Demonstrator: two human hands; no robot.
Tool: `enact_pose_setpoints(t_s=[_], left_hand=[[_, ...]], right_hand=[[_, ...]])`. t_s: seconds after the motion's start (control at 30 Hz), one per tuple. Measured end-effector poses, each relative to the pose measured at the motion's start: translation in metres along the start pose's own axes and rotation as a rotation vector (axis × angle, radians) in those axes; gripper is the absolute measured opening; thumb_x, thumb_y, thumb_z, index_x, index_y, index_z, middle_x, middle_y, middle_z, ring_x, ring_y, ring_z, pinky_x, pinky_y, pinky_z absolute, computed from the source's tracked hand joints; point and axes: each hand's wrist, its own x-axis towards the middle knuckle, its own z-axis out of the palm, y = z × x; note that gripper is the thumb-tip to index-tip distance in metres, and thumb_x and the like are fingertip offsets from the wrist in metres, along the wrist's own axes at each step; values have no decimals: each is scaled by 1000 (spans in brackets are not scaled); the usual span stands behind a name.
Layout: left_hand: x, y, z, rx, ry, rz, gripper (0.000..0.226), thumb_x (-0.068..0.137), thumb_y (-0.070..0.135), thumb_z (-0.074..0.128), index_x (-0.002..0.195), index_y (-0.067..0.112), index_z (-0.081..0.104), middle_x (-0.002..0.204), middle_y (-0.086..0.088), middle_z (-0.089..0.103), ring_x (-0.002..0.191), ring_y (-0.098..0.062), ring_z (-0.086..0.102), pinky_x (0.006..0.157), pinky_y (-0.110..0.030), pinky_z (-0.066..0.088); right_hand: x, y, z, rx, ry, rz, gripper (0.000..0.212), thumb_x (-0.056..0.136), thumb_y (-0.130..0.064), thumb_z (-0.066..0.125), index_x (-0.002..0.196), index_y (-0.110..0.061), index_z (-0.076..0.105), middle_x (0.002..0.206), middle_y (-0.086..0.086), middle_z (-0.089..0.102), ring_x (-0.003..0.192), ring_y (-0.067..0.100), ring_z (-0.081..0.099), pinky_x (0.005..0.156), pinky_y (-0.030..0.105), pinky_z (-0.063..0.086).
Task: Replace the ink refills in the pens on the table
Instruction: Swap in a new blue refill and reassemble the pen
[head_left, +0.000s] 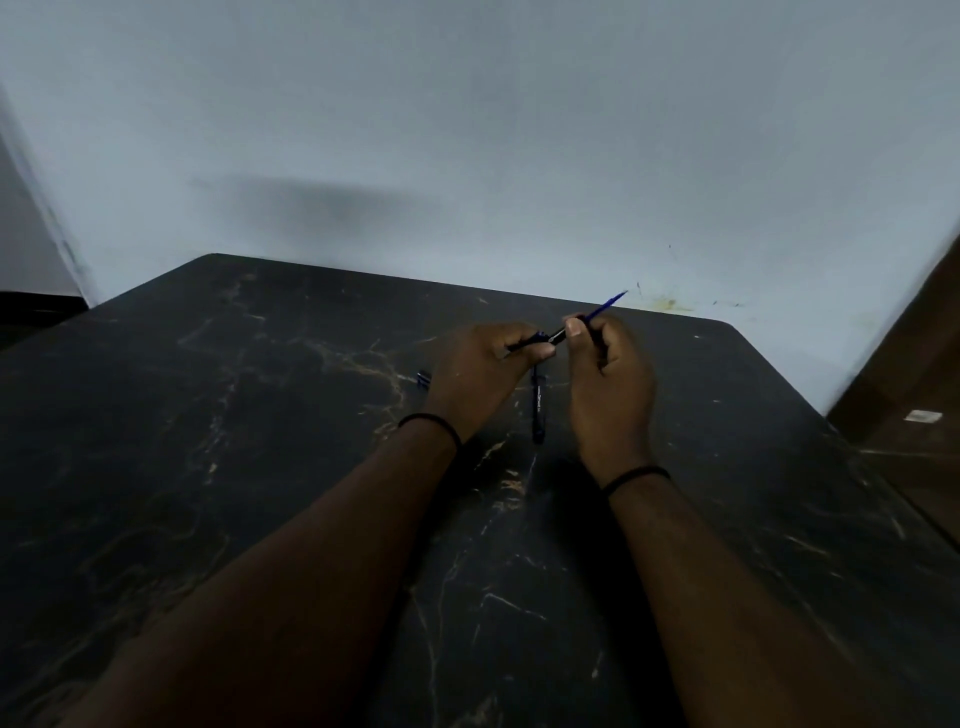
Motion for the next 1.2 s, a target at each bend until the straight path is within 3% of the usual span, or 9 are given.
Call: enact_pose_setpoints(t_s=[0.17, 0.27, 0.4, 0.57, 0.7, 0.8, 0.97, 1.13, 1.2], left_hand=[[3, -5, -1, -216, 168, -134, 16, 93, 19, 65, 85, 10, 75, 66, 15, 68, 59, 9, 56, 63, -11, 44], [4, -12, -5, -287, 289, -224, 23, 96, 23, 63, 88, 6, 74, 58, 16, 67, 39, 4, 44, 48, -10, 39], [6, -16, -13, -322, 416, -318, 24, 98, 27, 59, 76, 20, 68, 74, 4, 75, 34, -2, 32, 38, -16, 31], [7, -25, -37, 154, 476, -423, 33, 100, 42, 48, 85, 17, 64, 86, -5, 71, 71, -16, 62, 68, -34, 52], [3, -33, -51, 684, 386, -561, 39, 98, 42, 49, 104, 11, 71, 105, -13, 67, 97, -28, 63, 84, -39, 51], [1, -35, -54, 779, 275, -629, 40, 96, 40, 51, 108, 8, 70, 114, -16, 65, 106, -32, 61, 93, -42, 50], [3, -26, -45, 40, 464, -494, 38, 95, 33, 61, 65, 11, 62, 58, -4, 52, 51, -15, 47, 60, -29, 43], [8, -15, -43, -640, 548, -556, 29, 93, 20, 65, 105, -6, 68, 89, -20, 67, 38, -5, 35, 39, -18, 30], [7, -15, -44, -758, 490, -560, 22, 94, 19, 64, 101, -2, 67, 91, -18, 67, 43, -8, 31, 38, -20, 27]], right_hand=[[2, -6, 2, 80, 108, 19, 16, 105, -24, 42, 96, -19, 53, 76, -10, 65, 71, -3, 62, 64, 10, 43], [2, -4, 4, 83, 26, 69, 17, 105, -30, 36, 99, -25, 52, 64, -7, 60, 65, 14, 65, 62, 33, 54], [-2, -3, 7, 17, -112, 144, 20, 106, -32, 36, 103, -27, 55, 70, -6, 55, 66, 18, 58, 67, 50, 57], [-7, -3, 7, -90, -186, 88, 22, 106, -25, 39, 104, -18, 60, 81, -12, 56, 70, 1, 52, 69, 29, 42], [-10, -3, 6, -134, -222, 107, 21, 106, -26, 41, 108, -16, 60, 87, -1, 61, 70, 6, 51, 61, 26, 33], [-10, -2, 5, -162, -248, 119, 19, 106, -29, 42, 107, -21, 59, 82, -6, 59, 70, 9, 53, 58, 21, 35], [-11, -1, 6, -176, -297, 125, 20, 106, -31, 41, 105, -23, 60, 92, 4, 66, 84, 20, 61, 72, 33, 46], [-13, 1, 7, -253, -413, 100, 23, 105, -35, 43, 101, -21, 60, 85, 2, 64, 75, 18, 56, 65, 32, 41], [-13, 0, 6, -312, -479, 67, 23, 105, -36, 42, 96, -23, 58, 78, -2, 58, 72, 16, 55, 62, 31, 39]])
